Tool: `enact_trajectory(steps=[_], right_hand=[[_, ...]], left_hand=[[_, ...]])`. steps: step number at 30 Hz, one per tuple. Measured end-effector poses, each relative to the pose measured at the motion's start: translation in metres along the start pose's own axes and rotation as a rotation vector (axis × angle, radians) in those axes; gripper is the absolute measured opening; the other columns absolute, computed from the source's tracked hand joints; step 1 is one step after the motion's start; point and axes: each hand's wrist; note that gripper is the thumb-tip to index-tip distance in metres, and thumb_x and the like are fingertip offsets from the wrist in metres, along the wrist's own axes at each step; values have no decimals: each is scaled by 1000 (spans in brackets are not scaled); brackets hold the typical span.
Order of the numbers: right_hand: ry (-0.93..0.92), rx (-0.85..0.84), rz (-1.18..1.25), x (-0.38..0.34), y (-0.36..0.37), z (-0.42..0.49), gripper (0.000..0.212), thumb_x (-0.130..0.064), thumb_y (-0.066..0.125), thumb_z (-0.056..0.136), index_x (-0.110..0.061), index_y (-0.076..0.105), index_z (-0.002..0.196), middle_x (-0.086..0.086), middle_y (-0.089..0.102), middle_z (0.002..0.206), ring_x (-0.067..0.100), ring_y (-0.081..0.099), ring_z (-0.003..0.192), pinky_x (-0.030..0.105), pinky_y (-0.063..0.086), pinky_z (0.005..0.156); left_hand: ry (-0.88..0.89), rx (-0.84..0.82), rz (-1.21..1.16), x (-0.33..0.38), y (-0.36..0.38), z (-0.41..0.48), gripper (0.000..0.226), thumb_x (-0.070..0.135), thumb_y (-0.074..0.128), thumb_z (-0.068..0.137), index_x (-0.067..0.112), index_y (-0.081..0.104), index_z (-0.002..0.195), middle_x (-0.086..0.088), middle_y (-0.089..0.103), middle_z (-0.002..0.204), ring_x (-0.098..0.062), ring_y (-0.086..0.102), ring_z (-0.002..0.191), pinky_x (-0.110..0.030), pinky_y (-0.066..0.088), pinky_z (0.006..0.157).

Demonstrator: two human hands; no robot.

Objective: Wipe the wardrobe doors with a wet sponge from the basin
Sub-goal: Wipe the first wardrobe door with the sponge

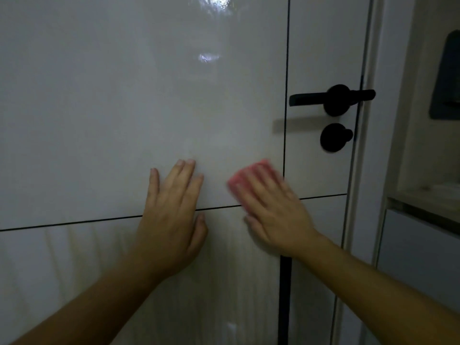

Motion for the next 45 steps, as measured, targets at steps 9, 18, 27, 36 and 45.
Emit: enact_trajectory(steps=[9, 18, 27, 36, 45], right_hand=[[457, 28, 190, -60, 24, -64, 83, -48, 35, 101, -12, -7, 162, 15, -14, 170, 38, -5, 157, 52, 1, 127], [799, 151, 288, -34, 28, -60, 79, -45, 32, 103, -1, 0, 161, 23, -6, 168, 42, -6, 156, 57, -1, 126], [963, 159, 261, -4, 23, -66, 74, -43, 26, 106, 0, -2, 160, 24, -5, 168, 38, -8, 156, 46, -8, 127], [1012, 53, 360, -63, 47, -140, 75, -53, 14, 106, -13, -21, 158, 14, -22, 167, 31, -17, 156, 45, -10, 127], [598, -5, 297, -121, 60, -143, 85, -49, 37, 103, -9, -8, 162, 17, -15, 169, 41, -9, 156, 51, -7, 126]], left_hand=[[9, -165, 247, 18, 22, -27, 74, 41, 47, 89, 9, 38, 156, -22, 17, 167, -40, 14, 156, -73, 13, 117], [54, -176, 249, 37, 45, -46, 74, 39, 45, 88, 8, 39, 155, -22, 19, 167, -39, 15, 156, -74, 13, 116], [12, -149, 218, 54, 59, -59, 75, 38, 44, 87, 6, 39, 155, -28, 19, 165, -46, 16, 154, -77, 9, 115], [29, -196, 175, 58, 72, -94, 74, 39, 45, 85, 11, 43, 153, -21, 20, 167, -42, 17, 154, -77, 8, 114], [49, -127, 180, 54, 79, -95, 72, 37, 45, 88, 10, 40, 155, -24, 19, 166, -43, 15, 155, -76, 4, 116]])
Point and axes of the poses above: each hand's wrist, its own z-axis towards the middle knuckle, its own y-axis out of the palm, x = y × z
